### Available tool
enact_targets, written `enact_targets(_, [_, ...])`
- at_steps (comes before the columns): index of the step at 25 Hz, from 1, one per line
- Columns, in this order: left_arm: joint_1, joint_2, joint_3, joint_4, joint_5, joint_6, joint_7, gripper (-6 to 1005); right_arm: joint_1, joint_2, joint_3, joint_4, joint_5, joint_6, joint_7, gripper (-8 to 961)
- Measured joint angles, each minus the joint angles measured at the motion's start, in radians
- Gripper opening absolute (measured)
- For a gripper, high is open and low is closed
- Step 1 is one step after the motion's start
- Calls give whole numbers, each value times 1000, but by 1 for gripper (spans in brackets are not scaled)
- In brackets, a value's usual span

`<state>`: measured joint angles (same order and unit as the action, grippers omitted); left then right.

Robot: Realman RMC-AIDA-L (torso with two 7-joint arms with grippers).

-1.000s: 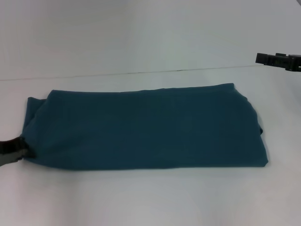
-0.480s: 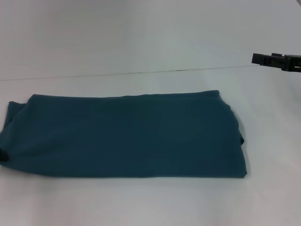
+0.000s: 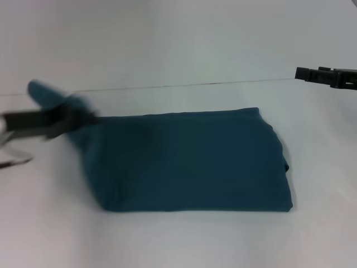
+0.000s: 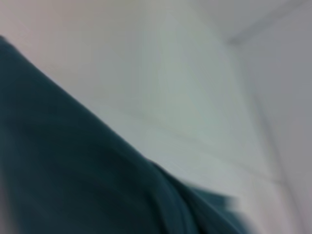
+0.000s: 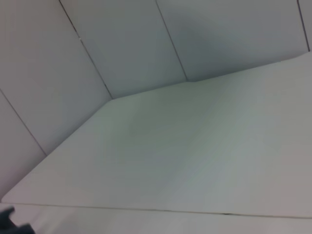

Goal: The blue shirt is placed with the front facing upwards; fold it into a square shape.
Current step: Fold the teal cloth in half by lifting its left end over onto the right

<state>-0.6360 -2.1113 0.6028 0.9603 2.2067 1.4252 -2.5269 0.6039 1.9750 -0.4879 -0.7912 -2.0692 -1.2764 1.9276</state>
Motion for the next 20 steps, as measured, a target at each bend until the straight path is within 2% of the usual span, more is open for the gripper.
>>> enact_targets(3, [-68, -23, 92, -28, -112, -20, 30, 34, 1, 4, 0, 0, 0, -2, -15, 899])
enact_targets(5, [-144, -45, 154, -83, -169, -59, 62, 34, 1, 7, 0, 0, 1, -4, -22, 900])
enact_targets(8, [-247, -54, 234, -213, -240, -121, 118, 33, 0, 9, 0, 0, 4, -7, -33, 900])
enact_targets(11, [-322, -58, 309, -343, -325, -186, 181, 33, 0, 13, 0, 0, 4, -8, -46, 900])
enact_targets(16, [-400, -63, 451, -537, -507, -313, 284, 33, -5, 15, -3, 0, 0, -10, -60, 899])
enact_targets(20, [-393, -64, 528, -630, -664, -364, 375, 50, -8, 15, -4, 0, -3, -11, -71, 900])
